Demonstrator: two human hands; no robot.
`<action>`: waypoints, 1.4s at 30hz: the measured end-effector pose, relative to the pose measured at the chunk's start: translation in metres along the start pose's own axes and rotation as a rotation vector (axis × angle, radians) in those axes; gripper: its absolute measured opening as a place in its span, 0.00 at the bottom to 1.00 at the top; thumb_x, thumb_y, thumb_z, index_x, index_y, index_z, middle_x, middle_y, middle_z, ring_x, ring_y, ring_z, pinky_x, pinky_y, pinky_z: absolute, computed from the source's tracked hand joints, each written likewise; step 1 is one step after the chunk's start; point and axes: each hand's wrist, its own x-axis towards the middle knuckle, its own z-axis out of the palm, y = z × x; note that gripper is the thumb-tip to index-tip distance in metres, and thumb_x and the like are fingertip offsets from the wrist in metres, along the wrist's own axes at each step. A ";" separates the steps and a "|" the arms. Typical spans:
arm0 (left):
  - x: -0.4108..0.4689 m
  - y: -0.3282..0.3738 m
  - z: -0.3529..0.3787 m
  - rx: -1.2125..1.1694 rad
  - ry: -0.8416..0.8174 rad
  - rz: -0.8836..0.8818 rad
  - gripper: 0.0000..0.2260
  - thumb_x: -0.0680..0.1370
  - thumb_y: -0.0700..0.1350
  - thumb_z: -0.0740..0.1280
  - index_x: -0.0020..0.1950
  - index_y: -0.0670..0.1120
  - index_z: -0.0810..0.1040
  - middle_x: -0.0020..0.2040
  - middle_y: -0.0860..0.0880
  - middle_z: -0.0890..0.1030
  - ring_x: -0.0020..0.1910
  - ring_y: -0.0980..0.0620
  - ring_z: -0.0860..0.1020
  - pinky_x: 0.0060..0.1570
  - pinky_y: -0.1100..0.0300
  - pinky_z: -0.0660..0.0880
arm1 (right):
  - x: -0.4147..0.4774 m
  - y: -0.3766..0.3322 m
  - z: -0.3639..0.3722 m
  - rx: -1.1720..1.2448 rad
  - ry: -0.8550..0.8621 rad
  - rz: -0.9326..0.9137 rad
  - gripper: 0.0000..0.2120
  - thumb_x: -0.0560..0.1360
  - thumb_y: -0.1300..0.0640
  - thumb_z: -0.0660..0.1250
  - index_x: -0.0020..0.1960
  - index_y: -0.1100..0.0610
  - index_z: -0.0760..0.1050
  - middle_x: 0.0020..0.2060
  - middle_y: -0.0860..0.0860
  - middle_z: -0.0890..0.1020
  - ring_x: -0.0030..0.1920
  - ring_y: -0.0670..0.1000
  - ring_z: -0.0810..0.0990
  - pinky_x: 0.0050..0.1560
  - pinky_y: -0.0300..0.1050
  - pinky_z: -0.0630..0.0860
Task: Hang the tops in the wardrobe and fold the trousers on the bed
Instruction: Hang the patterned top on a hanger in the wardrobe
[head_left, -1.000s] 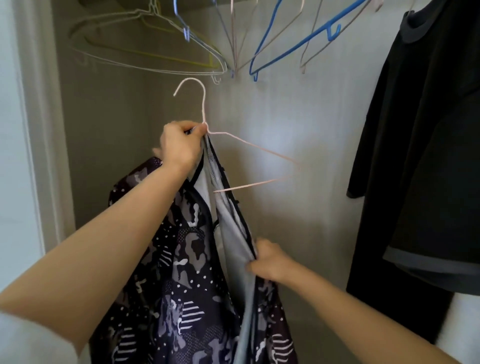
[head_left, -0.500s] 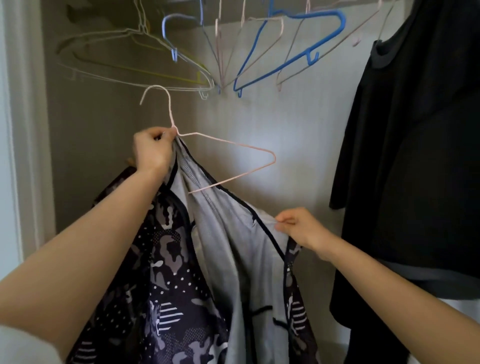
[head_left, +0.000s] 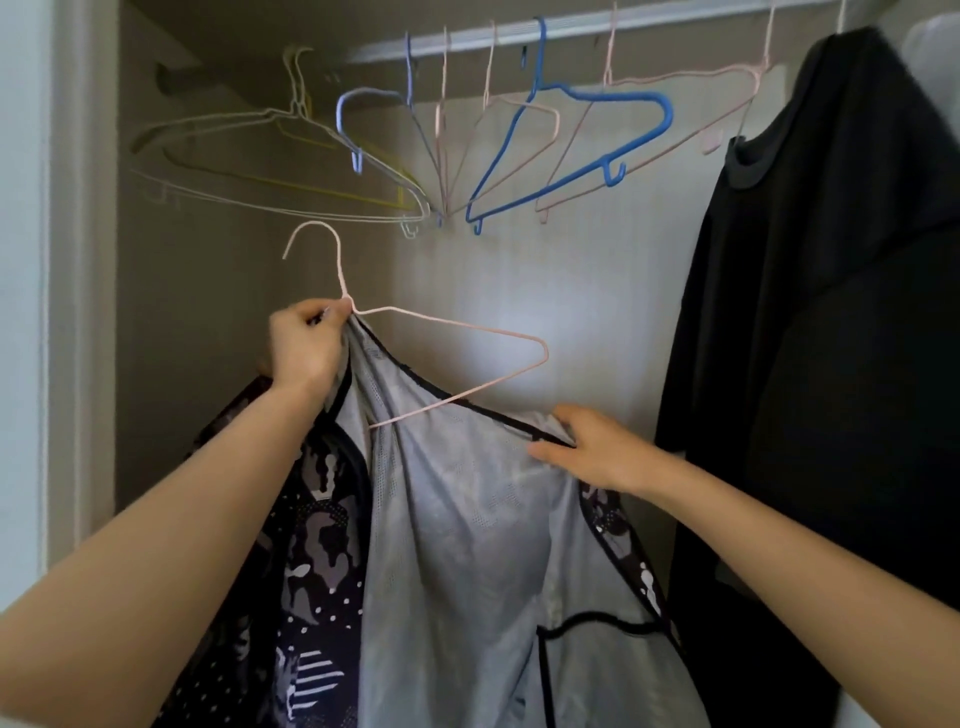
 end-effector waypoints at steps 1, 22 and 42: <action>0.000 -0.001 0.000 -0.008 0.003 -0.008 0.06 0.77 0.49 0.70 0.40 0.52 0.82 0.38 0.52 0.81 0.42 0.53 0.77 0.52 0.57 0.74 | 0.003 0.003 -0.004 0.035 -0.022 0.030 0.13 0.77 0.52 0.68 0.50 0.63 0.75 0.37 0.49 0.76 0.37 0.47 0.72 0.37 0.40 0.66; -0.046 0.025 0.029 0.659 0.121 0.725 0.10 0.79 0.53 0.66 0.44 0.53 0.85 0.45 0.54 0.77 0.49 0.47 0.71 0.45 0.56 0.50 | 0.038 -0.062 -0.126 -0.294 0.266 0.145 0.22 0.69 0.47 0.76 0.49 0.65 0.79 0.37 0.54 0.76 0.41 0.54 0.74 0.36 0.43 0.68; -0.068 0.062 0.045 0.614 0.206 0.945 0.11 0.81 0.52 0.64 0.43 0.54 0.83 0.46 0.55 0.78 0.47 0.47 0.72 0.46 0.56 0.50 | 0.027 -0.060 -0.089 -0.073 0.226 0.187 0.23 0.77 0.61 0.62 0.24 0.55 0.66 0.24 0.50 0.69 0.27 0.49 0.65 0.18 0.35 0.59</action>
